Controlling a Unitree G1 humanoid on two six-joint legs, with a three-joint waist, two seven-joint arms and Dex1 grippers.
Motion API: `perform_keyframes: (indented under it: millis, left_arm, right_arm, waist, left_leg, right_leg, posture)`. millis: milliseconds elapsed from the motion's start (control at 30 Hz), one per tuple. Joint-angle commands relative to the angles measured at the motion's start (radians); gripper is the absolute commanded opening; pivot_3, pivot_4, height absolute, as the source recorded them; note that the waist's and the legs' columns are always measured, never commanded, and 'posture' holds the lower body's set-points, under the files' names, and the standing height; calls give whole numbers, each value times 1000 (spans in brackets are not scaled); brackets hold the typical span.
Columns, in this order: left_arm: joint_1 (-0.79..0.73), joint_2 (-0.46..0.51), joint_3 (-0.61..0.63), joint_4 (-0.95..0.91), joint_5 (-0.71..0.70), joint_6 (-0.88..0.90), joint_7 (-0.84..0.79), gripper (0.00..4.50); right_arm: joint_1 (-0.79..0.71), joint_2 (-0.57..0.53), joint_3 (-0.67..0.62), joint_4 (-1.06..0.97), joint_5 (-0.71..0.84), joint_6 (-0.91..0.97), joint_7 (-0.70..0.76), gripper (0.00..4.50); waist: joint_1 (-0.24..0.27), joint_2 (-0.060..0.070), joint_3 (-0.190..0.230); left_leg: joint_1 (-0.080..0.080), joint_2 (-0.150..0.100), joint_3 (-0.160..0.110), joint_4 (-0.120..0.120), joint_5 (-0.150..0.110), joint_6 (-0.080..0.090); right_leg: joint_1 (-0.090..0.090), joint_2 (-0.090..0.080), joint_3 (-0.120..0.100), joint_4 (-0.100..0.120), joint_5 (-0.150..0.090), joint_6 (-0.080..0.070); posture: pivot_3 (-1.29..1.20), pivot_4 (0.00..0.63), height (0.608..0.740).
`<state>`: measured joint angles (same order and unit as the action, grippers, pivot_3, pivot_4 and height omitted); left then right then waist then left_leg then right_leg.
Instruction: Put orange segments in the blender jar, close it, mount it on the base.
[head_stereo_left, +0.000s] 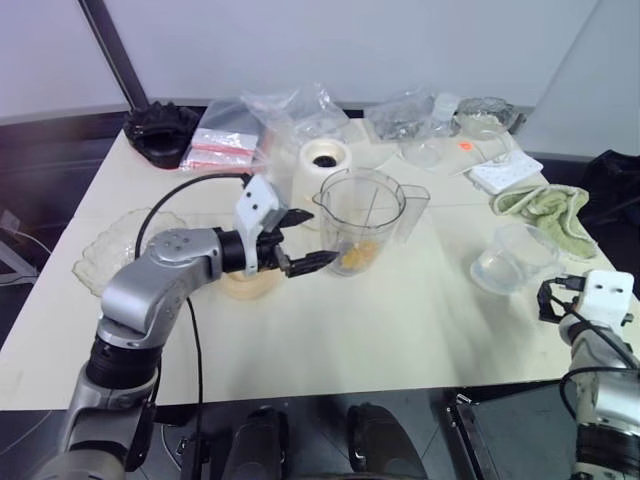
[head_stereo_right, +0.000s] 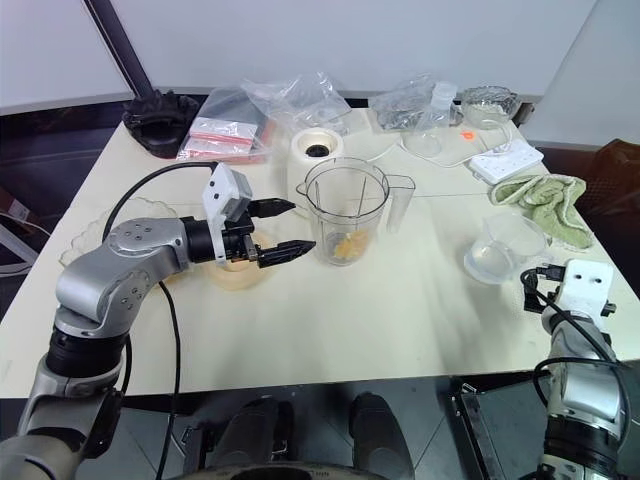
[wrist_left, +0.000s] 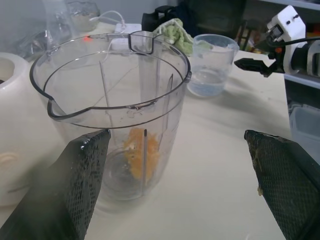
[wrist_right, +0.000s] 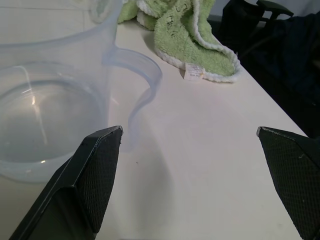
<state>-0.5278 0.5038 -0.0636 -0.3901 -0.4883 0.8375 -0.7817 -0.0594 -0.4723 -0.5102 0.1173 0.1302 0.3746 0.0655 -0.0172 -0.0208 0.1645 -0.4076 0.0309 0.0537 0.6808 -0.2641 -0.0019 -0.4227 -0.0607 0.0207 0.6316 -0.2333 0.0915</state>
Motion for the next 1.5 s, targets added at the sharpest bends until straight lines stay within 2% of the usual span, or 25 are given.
perform_keyframes:
  millis: [33,667,1000,1067,1133,1233,1333,1500]
  left_arm:
    - [-23,7,4,-11,-8,-20,5,4470]
    - [-18,42,19,-43,-29,5,33,4470]
    - [-1,168,42,-54,-103,41,-59,4470]
    - [6,194,48,-57,-118,44,-78,4500]
    - [12,215,49,-56,-121,40,-92,4500]
    - [17,235,46,-48,-118,26,-100,4500]
    - [18,241,48,-48,-125,25,-100,4500]
    - [13,242,41,-29,-115,10,-107,4500]
  right_arm:
    - [-46,-24,11,48,-18,-50,-9,4500]
    - [-286,-77,61,543,-49,-312,-70,4500]
    - [-434,-121,107,814,-50,-461,-46,4500]
    - [-445,-122,111,835,-45,-479,-40,3944]
    - [-450,-120,117,846,-43,-492,-37,3171]
    - [-455,-120,126,857,-41,-502,-37,1488]
    - [-454,-121,134,861,-36,-509,-34,51]
    - [-458,-125,139,856,-31,-505,-35,51]
  waist:
    - [-1,0,0]
    - [-6,0,1]
    - [-29,0,2]
    - [-29,0,2]
    - [-29,1,3]
    - [-26,1,3]
    - [-25,1,3]
    - [-27,1,4]
  left_leg:
    - [0,0,0,0,0,0]
    - [0,0,1,-1,0,0]
    - [0,0,1,-2,0,0]
    - [0,0,1,-3,0,0]
    - [0,0,1,-3,0,0]
    - [0,0,1,-3,0,0]
    - [0,0,1,-3,0,0]
    - [0,-1,2,-3,0,0]
  right_leg:
    - [0,0,0,0,0,0]
    - [-1,1,1,-1,0,0]
    - [-1,2,3,-1,0,1]
    - [-1,2,3,-1,0,1]
    - [-1,2,3,-2,0,1]
    - [-1,2,3,-2,0,1]
    - [-1,1,3,-2,0,1]
    - [-1,1,4,-3,0,1]
  posture:
    - [0,150,740]
    - [0,150,740]
    - [0,150,740]
    - [0,150,740]
    - [0,150,740]
    - [0,150,740]
    - [0,150,740]
    - [0,150,740]
